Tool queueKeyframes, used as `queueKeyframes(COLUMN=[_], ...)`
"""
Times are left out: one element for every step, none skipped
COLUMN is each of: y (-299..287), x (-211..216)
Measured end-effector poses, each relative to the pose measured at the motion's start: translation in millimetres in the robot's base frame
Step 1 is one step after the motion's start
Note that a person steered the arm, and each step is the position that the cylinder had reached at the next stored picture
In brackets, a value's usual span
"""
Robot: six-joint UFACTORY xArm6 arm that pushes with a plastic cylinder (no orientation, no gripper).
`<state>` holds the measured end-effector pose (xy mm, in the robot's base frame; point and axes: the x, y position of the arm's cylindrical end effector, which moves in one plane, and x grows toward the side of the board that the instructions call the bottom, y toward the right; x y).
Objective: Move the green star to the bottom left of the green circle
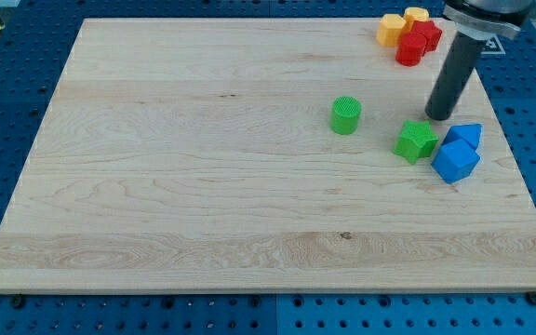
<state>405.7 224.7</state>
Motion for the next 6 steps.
queueKeyframes(y=[3.7,3.8,3.8,-1.2,-39.8,-90.4], x=[25.8,25.8,40.9,50.9,49.7,48.8])
